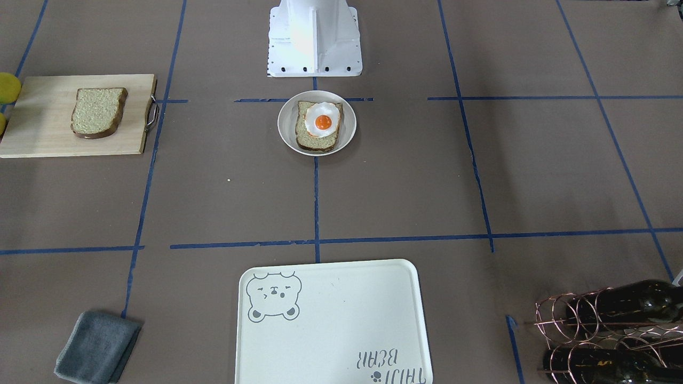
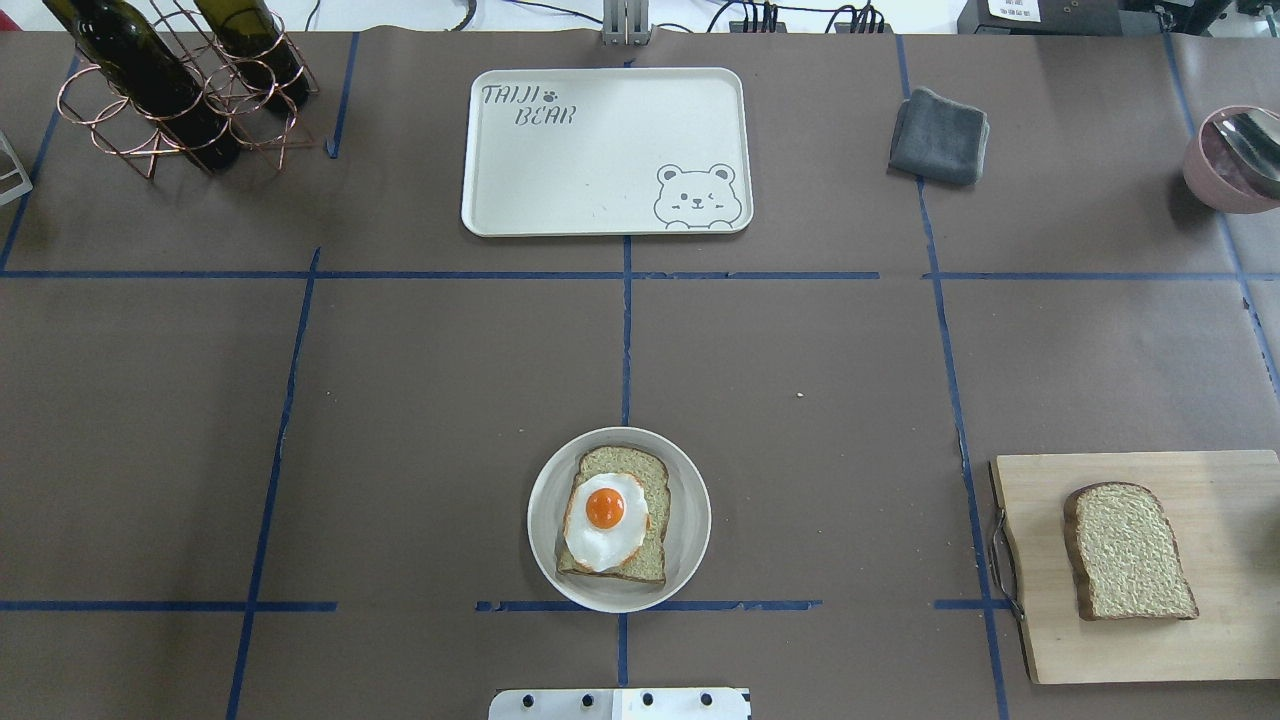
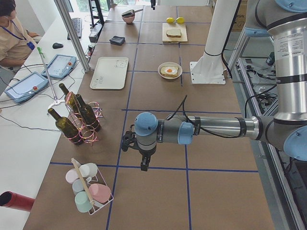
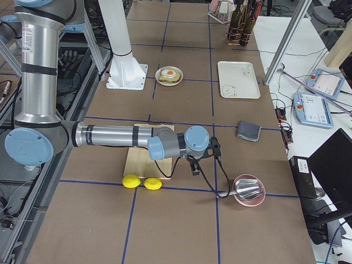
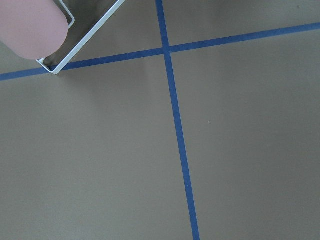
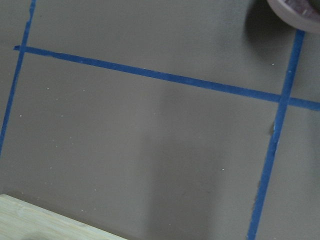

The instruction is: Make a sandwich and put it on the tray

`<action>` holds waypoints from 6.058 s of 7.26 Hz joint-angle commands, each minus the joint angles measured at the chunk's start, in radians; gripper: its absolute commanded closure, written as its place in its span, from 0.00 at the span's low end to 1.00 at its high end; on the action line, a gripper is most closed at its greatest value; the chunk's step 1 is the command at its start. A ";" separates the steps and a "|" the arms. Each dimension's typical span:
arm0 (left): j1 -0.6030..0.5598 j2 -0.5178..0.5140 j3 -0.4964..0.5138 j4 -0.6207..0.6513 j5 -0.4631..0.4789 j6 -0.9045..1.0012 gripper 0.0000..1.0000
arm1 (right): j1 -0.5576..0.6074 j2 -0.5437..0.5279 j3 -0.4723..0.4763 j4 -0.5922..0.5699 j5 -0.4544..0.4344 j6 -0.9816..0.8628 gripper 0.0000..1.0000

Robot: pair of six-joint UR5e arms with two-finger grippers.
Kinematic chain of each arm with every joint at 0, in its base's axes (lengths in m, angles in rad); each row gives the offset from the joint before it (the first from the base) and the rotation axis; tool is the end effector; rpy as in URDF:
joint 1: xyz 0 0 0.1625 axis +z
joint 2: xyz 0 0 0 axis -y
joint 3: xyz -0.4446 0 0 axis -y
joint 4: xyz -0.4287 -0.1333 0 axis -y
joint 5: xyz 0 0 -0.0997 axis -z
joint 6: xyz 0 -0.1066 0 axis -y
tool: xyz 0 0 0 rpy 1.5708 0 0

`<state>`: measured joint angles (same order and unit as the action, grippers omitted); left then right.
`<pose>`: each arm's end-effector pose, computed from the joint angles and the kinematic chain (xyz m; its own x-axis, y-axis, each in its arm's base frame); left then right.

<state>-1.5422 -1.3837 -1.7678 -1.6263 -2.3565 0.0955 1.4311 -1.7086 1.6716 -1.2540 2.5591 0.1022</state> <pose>-0.0450 -0.4519 0.6638 0.6993 0.1612 -0.6964 -0.0957 0.9866 0.1324 -0.0229 -0.4808 0.6476 0.5236 -0.2063 0.8266 0.0808 0.9779 0.1928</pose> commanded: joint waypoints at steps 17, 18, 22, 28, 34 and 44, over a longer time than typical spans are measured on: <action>0.001 0.003 0.004 0.002 -0.004 0.000 0.00 | -0.741 -0.319 0.112 0.803 -0.484 1.004 1.00; 0.001 0.003 0.004 0.002 -0.004 0.000 0.00 | -0.739 -0.319 0.119 0.803 -0.482 1.004 1.00; 0.001 0.002 0.004 -0.001 -0.006 0.001 0.00 | -0.689 -0.322 0.198 0.806 -0.383 1.014 1.00; 0.001 0.002 0.004 -0.003 -0.007 0.001 0.00 | -0.559 0.043 0.275 0.657 -0.183 1.238 1.00; 0.001 0.000 0.021 -0.009 -0.009 0.001 0.00 | -0.961 0.511 0.104 0.485 -0.588 1.415 1.00; 0.002 -0.003 0.011 -0.009 -0.010 0.000 0.00 | -0.938 0.506 0.069 0.409 -0.610 1.393 0.00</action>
<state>-1.5401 -1.3852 -1.7472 -1.6359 -2.3669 0.0963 0.4422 -1.1801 1.7256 -0.7934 1.9132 1.4960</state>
